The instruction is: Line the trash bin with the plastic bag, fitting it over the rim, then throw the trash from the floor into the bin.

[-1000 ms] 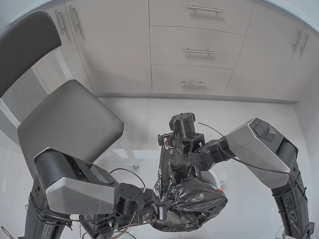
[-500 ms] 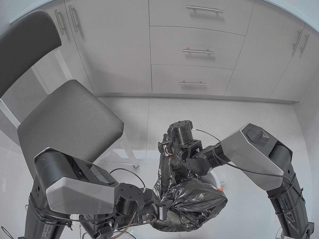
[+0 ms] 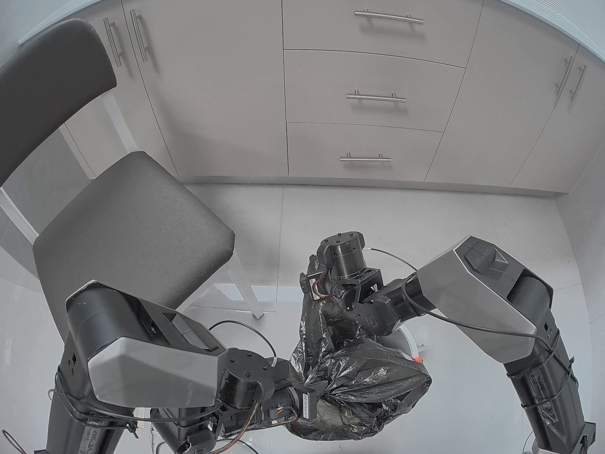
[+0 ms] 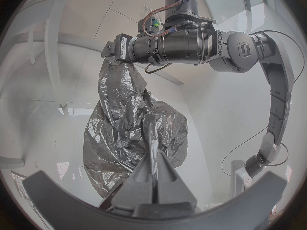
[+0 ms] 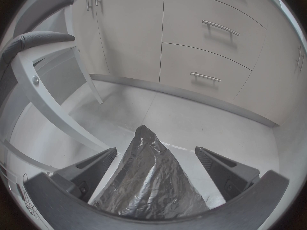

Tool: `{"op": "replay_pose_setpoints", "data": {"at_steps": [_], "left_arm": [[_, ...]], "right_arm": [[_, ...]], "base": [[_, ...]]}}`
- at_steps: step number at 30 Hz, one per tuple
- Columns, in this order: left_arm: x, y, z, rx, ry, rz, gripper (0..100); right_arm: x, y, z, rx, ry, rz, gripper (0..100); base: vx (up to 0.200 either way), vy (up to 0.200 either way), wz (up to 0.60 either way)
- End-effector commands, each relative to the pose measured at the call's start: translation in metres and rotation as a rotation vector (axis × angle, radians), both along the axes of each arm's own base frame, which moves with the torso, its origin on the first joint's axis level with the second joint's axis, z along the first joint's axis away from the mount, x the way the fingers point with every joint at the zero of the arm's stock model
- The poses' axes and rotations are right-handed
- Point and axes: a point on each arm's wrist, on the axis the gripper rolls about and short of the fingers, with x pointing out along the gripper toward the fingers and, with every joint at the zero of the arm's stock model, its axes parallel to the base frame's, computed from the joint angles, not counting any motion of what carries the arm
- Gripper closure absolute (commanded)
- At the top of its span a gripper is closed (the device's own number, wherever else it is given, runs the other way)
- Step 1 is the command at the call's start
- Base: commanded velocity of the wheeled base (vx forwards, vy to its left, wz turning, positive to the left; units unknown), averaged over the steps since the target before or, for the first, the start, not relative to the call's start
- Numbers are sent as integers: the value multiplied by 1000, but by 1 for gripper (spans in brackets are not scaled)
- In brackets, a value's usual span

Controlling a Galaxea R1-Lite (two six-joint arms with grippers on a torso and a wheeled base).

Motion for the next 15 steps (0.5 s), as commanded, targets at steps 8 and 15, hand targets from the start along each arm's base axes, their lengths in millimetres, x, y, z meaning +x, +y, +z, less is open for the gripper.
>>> {"op": "replay_pose_setpoints", "data": {"at_steps": [8,15], "left_arm": [[-1,-1,-1,1,0,-4,100],[-1,-1,-2,3,2,-4,100]], "right_arm": [[1,-1,3,8,-8,-4,100],[-2,-3,8,11,-8,-7,100]], "base": [[0,0,0],[0,0,0]]}}
